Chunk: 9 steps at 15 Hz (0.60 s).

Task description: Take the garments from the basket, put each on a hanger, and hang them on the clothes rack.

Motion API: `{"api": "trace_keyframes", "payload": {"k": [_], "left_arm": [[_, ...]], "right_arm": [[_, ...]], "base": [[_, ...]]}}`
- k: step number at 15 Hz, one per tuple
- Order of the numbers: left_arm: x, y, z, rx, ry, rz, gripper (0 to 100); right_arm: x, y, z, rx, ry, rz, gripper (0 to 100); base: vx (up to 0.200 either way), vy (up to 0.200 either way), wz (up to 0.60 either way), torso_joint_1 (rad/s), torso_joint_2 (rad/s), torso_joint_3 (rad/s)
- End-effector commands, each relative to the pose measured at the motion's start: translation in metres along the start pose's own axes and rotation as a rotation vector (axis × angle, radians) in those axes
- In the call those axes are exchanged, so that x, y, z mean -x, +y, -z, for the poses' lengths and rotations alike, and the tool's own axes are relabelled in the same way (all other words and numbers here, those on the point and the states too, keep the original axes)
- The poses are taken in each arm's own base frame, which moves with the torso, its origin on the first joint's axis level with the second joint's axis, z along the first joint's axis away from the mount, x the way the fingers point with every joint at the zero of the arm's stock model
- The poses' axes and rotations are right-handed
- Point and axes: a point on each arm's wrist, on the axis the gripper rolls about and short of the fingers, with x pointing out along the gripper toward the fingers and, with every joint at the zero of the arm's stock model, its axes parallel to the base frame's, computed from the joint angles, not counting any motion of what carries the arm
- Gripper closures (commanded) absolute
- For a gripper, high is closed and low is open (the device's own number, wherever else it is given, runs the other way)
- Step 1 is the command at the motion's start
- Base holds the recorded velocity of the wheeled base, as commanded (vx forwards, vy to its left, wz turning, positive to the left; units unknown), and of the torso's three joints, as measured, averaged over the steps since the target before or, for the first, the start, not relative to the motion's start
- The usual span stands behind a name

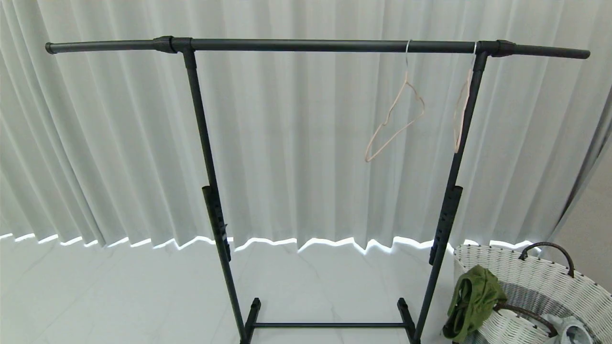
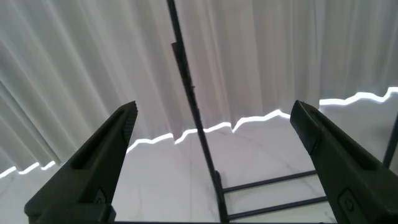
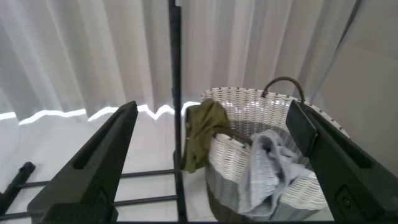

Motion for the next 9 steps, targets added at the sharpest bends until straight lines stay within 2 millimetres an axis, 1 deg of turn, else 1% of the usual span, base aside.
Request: {"api": "trace_keyframes", "payload": {"k": [1,9], "left_arm": [[-0.0001,0.0,0.0,0.0,0.001,0.0,0],[-0.0001,-0.0001,-0.0001,-0.001,0.0,0.006,0]], "right_arm": [[0.0,0.0,-0.0001,0.0,-0.002,-0.001,0],[0.0,0.0,0.0,-0.003,0.0,-0.001,0]], "base": [[0.0,-0.2,0.0,0.002,0.0,0.007],[0.0,-0.2,0.0,0.004,0.0,0.004]]}}
